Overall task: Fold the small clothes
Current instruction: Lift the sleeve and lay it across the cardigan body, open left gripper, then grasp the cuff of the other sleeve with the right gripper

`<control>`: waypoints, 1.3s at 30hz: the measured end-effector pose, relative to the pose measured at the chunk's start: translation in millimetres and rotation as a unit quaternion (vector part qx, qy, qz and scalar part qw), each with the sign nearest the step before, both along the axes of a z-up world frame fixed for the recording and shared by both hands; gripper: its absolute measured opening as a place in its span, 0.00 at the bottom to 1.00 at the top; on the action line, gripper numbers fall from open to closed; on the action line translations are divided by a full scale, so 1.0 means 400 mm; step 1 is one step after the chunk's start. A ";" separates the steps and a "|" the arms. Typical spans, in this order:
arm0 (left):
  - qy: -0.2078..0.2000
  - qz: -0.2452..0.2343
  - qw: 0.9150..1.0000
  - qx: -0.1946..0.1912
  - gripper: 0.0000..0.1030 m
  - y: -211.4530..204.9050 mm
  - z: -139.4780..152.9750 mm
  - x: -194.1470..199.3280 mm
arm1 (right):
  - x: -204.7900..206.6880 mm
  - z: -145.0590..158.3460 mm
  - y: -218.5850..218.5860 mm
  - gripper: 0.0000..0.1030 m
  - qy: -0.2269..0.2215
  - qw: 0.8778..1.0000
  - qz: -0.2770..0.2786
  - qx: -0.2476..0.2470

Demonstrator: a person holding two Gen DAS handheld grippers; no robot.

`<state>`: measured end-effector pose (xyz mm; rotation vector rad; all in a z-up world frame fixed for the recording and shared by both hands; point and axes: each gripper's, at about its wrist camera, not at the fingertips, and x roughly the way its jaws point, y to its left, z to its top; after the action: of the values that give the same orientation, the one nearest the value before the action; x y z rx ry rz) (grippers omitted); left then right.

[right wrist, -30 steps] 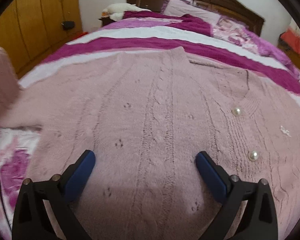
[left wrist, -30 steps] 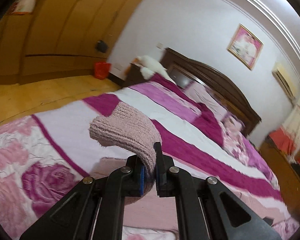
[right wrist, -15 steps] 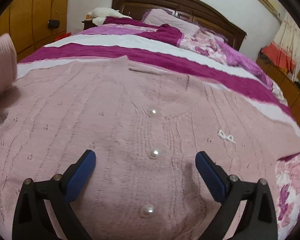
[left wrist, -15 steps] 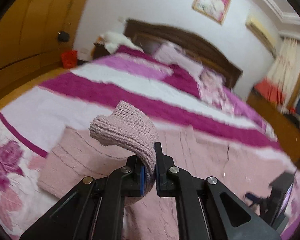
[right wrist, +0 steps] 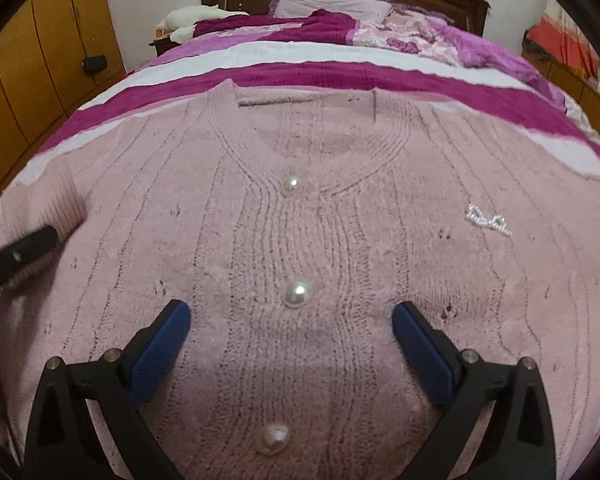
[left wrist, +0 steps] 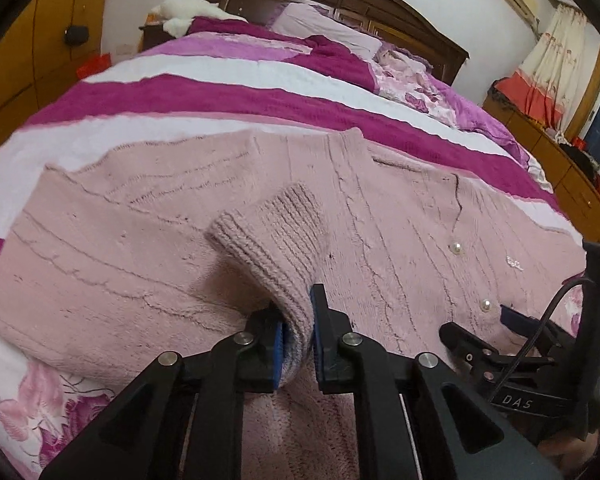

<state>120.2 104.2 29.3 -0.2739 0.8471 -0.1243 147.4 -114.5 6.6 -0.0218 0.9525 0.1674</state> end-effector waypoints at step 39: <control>-0.025 0.048 0.988 -0.148 0.06 0.292 0.058 -0.060 | 0.069 0.073 0.250 0.08 0.020 0.986 0.126 0.103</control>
<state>96.2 221.1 52.7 -0.5869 0.7641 -0.1661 175.0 -14.3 36.0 0.0523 0.9663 0.5024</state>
